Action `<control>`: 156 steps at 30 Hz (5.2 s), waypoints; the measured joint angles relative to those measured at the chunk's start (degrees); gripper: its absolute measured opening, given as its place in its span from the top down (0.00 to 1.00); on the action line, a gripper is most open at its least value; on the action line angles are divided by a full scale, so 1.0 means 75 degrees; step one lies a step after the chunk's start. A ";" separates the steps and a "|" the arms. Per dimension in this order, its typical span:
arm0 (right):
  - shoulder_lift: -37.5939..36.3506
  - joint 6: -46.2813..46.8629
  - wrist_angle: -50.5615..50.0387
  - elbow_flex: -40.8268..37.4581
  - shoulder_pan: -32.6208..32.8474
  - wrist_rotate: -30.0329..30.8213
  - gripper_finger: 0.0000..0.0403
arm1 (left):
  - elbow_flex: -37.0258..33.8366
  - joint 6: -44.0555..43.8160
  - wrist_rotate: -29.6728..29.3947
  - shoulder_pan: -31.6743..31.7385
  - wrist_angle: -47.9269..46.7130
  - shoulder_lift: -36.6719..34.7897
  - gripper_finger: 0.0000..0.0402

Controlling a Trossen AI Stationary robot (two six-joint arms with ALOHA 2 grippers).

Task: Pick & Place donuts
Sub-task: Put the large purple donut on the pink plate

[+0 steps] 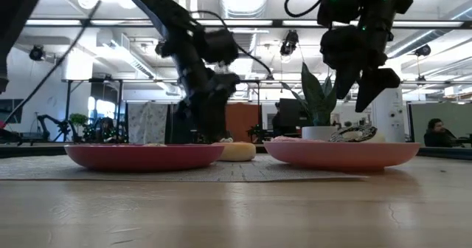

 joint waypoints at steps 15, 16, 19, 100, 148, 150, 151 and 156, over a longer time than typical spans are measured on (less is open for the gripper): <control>-0.0015 0.0259 -0.0015 -0.0016 0.0228 0.0005 0.29 | 0.1198 0.0389 0.0528 -0.0035 -0.0607 0.1022 0.66; -0.0015 0.0287 -0.0019 -0.0027 0.0252 0.0007 0.29 | 0.1192 0.0386 0.0562 -0.0035 -0.0611 0.0987 0.66; -0.0015 0.0319 -0.0018 -0.0047 0.0310 0.0032 0.29 | 0.1192 0.0380 0.0780 -0.0014 -0.0585 0.0952 0.66; 0.1467 -0.5740 -0.0235 0.4364 0.3821 0.2851 0.61 | 0.1172 -0.2222 0.5163 -0.0501 0.3166 -0.0345 0.98; 0.0964 0.1989 0.3187 -0.1121 0.1789 -0.2659 0.94 | 0.1174 0.2158 -0.6494 -0.3342 0.0936 -0.2336 0.73; 0.0964 0.1969 0.3167 -0.1148 0.1787 -0.2434 0.93 | 0.1174 0.2161 -0.6494 -0.3341 0.0936 -0.2336 0.73; 0.0964 0.1933 0.3167 -0.1151 0.1790 -0.2366 0.92 | 0.1174 0.2161 -0.6494 -0.3342 0.0936 -0.2333 0.73; 0.0964 0.1776 0.3001 -0.1166 0.1796 -0.1758 0.80 | 0.1174 0.2213 -0.6497 -0.3337 0.0929 -0.2331 0.73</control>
